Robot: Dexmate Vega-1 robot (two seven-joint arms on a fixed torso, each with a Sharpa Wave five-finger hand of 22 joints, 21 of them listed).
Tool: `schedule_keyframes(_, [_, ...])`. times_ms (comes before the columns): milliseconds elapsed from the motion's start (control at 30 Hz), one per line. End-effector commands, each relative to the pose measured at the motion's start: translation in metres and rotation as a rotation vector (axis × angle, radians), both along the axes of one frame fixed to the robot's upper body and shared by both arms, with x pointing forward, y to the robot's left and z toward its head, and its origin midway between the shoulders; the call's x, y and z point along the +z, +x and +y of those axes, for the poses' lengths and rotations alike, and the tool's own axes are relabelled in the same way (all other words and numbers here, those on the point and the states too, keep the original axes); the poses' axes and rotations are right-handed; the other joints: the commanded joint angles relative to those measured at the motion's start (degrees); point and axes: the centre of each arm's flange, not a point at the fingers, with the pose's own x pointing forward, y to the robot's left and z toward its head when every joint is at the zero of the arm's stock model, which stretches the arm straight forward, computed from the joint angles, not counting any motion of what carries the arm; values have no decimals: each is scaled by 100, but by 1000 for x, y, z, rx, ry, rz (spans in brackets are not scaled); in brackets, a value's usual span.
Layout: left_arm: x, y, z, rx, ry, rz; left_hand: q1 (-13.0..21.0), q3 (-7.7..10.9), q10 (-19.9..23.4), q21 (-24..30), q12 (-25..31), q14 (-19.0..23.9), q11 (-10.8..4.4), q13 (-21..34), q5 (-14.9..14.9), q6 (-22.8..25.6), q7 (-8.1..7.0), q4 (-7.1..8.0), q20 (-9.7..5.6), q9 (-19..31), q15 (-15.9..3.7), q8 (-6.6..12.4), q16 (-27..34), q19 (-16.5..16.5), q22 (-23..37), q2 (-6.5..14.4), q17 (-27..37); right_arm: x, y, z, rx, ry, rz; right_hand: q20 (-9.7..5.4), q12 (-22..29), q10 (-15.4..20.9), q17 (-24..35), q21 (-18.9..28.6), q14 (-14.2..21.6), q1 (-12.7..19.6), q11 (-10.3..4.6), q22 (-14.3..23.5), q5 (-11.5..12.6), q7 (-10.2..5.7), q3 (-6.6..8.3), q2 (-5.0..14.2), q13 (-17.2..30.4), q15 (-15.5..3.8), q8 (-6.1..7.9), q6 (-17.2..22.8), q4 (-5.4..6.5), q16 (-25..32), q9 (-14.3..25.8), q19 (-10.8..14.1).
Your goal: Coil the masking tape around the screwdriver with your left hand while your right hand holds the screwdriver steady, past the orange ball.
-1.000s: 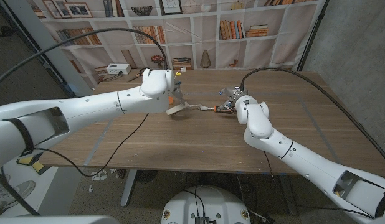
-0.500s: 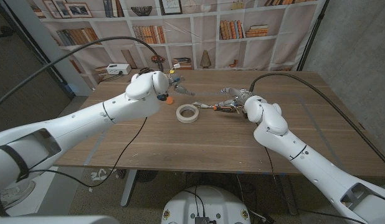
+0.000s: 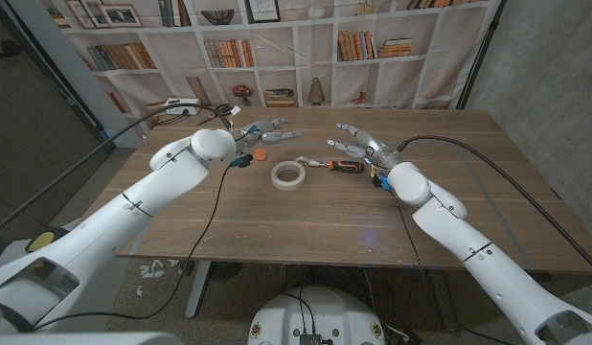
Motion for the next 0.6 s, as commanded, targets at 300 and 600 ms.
schedule_keyframes(300, [11,-2,58,-521,-404,-139,-338,-121,-83,-99,8,-158,-92,-29,-101,-25,-136,50,-82,-6,-152,25,32,-445,24,60,-2,15,-19,-16,287,620,-174,62,47,134,-228,-307,-104,-284,-31,1,-137,-150,-26,-68,-132,38,128,367,-81,-44,-14,-205])
schedule_keyframes(600, [-7,13,62,-588,-530,-119,-653,-204,-326,-185,-41,-288,-262,-58,-115,-279,-347,50,-92,-15,-261,-44,36,-411,21,154,-15,14,-16,-8,176,664,-229,-12,-4,-208,-679,-1110,-1109,-539,-185,18,-263,-147,60,-2,-336,-104,78,573,-187,-34,-41,-1071])
